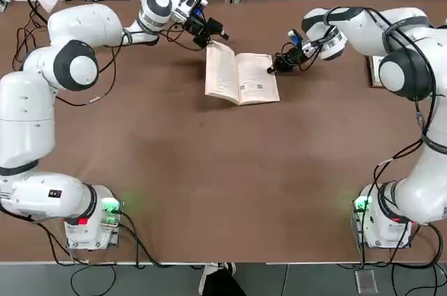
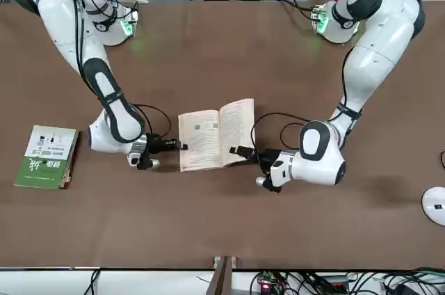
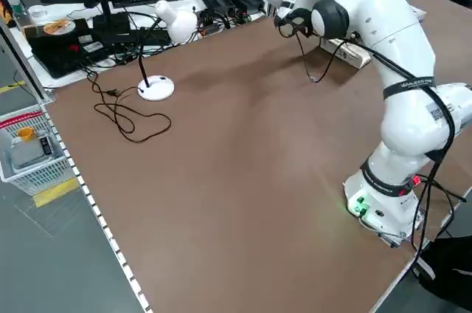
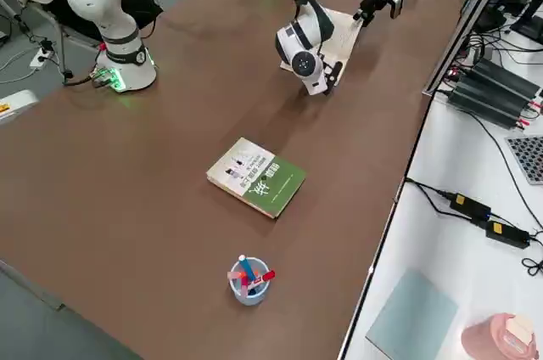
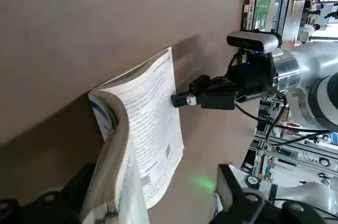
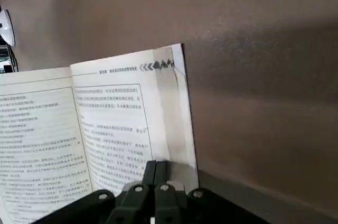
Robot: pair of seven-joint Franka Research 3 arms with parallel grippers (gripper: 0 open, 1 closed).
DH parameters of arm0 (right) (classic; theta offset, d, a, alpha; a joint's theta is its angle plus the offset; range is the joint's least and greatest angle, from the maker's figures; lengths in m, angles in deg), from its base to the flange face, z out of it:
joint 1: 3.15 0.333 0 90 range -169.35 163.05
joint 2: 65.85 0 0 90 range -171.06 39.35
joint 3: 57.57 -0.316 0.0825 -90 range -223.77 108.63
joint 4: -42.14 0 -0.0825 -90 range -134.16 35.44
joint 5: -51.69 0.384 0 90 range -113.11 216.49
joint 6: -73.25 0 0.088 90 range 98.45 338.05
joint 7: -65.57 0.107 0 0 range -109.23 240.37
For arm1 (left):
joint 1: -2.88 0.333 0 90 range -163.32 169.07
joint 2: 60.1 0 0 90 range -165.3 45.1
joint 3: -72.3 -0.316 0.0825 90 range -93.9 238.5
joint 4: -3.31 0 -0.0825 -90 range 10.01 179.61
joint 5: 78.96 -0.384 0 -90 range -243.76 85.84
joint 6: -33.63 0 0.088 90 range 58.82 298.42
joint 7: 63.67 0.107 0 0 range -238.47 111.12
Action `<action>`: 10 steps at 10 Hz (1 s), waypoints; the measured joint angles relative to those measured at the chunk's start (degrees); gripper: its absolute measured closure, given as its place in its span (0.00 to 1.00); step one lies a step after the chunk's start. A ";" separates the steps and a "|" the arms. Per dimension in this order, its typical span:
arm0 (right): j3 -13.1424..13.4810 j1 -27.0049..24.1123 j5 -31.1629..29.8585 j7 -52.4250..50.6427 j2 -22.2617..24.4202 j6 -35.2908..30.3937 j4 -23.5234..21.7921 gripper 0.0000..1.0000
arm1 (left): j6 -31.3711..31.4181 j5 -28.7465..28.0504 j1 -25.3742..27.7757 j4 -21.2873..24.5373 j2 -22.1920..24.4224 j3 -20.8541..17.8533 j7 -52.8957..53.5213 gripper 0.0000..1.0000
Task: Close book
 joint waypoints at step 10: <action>0.01 -0.01 0.00 0.00 0.00 0.00 0.00 0.98 | 0.00 0.00 -0.23 -0.24 0.69 2.25 -5.87 0.01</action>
